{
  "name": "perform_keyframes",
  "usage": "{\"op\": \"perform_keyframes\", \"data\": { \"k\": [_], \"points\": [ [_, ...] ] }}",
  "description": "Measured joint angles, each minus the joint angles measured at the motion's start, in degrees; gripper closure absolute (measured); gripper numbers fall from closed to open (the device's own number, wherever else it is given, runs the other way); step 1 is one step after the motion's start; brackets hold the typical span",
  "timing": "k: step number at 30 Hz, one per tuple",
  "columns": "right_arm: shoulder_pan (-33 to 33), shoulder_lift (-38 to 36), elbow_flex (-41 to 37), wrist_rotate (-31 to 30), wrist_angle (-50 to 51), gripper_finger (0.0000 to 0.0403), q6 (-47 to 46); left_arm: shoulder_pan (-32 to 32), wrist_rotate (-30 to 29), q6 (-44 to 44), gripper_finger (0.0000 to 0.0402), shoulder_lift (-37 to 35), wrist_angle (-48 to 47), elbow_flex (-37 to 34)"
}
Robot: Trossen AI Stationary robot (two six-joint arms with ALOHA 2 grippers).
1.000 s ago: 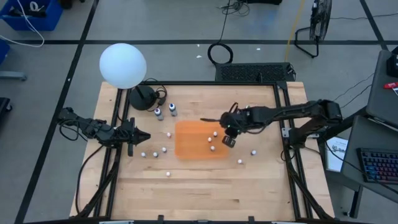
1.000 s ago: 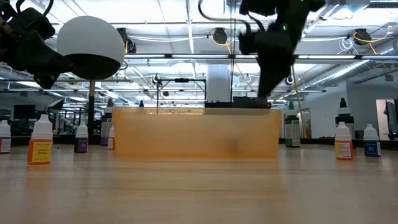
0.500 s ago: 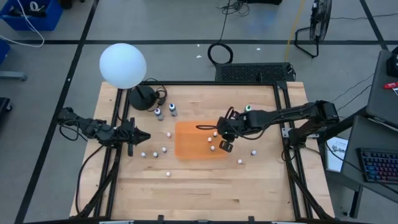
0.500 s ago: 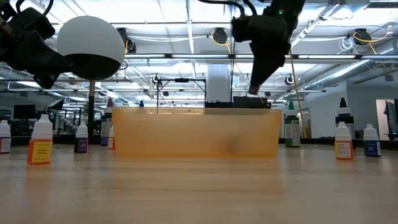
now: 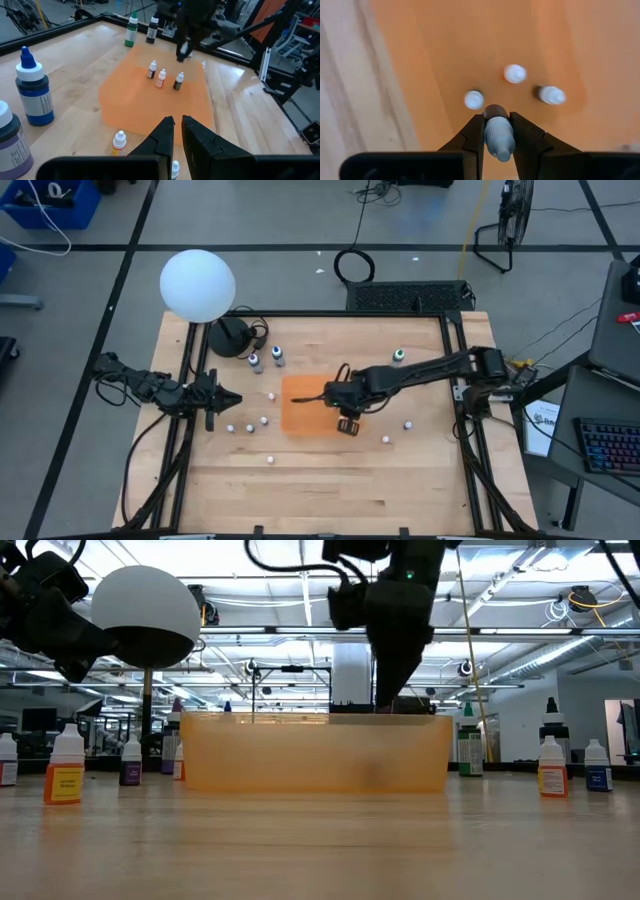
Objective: Pick & Place food coloring
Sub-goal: Put the small violet food coloring bottle into the orange bin, then put the small blue food coloring bottle into the orange bin
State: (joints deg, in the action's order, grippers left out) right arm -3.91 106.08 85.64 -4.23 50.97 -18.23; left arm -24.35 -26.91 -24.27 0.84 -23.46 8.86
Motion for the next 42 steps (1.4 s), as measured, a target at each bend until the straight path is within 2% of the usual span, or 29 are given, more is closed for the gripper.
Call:
{"op": "perform_keyframes", "data": {
  "k": [10,27,35,42],
  "points": [
    [1.2,7.6,0.0,1.7,0.1,0.0344,2.1,0.0,0.0,0.0,0.036,0.0,0.1,0.0],
    [1.3,7.6,-4.4,4.5,-4.6,0.0341,1.7,0.0,0.0,0.0,0.036,0.0,0.1,0.0],
    [1.3,5.9,-4.6,4.6,-4.0,0.0246,-0.7,0.0,0.0,0.0,0.036,0.0,0.0,0.0],
    [1.3,2.3,-4.6,4.6,-4.0,0.0216,-3.7,0.0,0.0,0.0,0.036,0.0,0.0,0.0]
  ]
}}
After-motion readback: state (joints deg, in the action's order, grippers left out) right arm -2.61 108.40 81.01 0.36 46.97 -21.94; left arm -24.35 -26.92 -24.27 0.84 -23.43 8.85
